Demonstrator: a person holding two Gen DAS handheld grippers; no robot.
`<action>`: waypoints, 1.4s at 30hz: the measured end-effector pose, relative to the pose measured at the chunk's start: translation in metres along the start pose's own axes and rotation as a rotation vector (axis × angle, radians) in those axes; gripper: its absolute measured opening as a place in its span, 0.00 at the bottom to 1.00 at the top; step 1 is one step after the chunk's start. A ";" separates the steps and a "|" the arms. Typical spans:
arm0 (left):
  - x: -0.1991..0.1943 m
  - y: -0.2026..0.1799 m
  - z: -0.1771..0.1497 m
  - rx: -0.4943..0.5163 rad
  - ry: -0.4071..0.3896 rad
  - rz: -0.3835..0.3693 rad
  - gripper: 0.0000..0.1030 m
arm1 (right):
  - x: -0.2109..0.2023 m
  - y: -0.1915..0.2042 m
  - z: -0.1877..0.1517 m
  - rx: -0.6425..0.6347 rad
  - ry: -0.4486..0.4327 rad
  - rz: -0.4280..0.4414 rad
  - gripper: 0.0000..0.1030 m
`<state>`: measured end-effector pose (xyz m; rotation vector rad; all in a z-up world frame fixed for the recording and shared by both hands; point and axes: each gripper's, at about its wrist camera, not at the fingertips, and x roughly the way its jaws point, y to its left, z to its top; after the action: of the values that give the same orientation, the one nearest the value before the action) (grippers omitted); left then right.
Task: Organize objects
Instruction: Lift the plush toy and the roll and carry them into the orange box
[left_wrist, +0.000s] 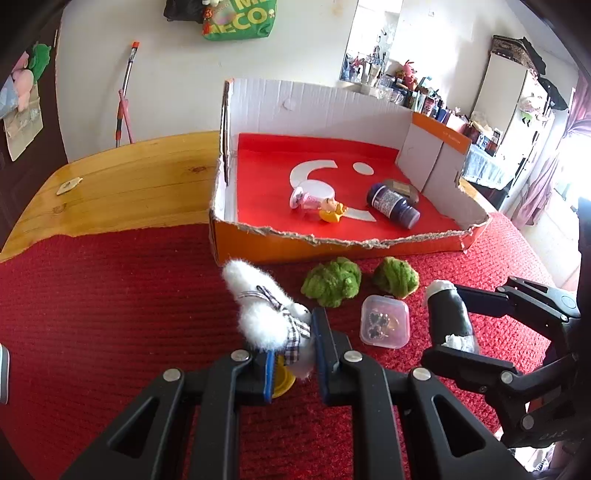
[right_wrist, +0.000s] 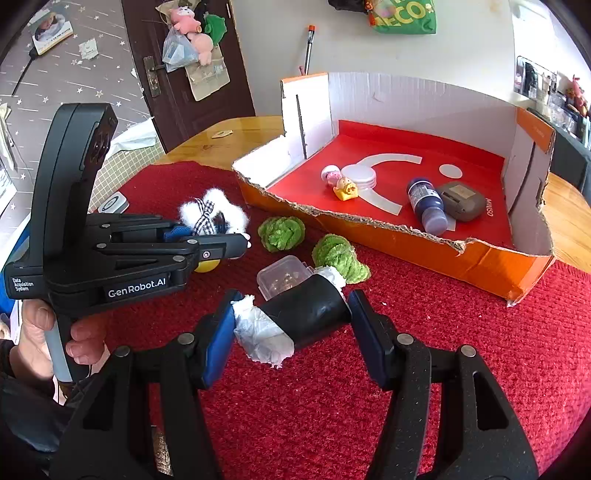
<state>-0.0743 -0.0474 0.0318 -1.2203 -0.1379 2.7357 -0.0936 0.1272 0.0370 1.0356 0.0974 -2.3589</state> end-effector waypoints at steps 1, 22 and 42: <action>-0.002 -0.001 0.000 0.005 -0.009 0.004 0.17 | -0.001 0.000 0.000 0.001 -0.002 0.000 0.56; -0.020 -0.009 0.012 0.023 -0.062 -0.024 0.17 | -0.008 -0.003 0.008 0.022 -0.029 0.021 0.56; -0.018 0.002 0.023 -0.017 -0.062 -0.052 0.17 | -0.011 -0.010 0.015 0.048 -0.047 0.047 0.56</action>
<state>-0.0797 -0.0530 0.0606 -1.1207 -0.1971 2.7341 -0.1024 0.1370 0.0539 0.9934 -0.0015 -2.3523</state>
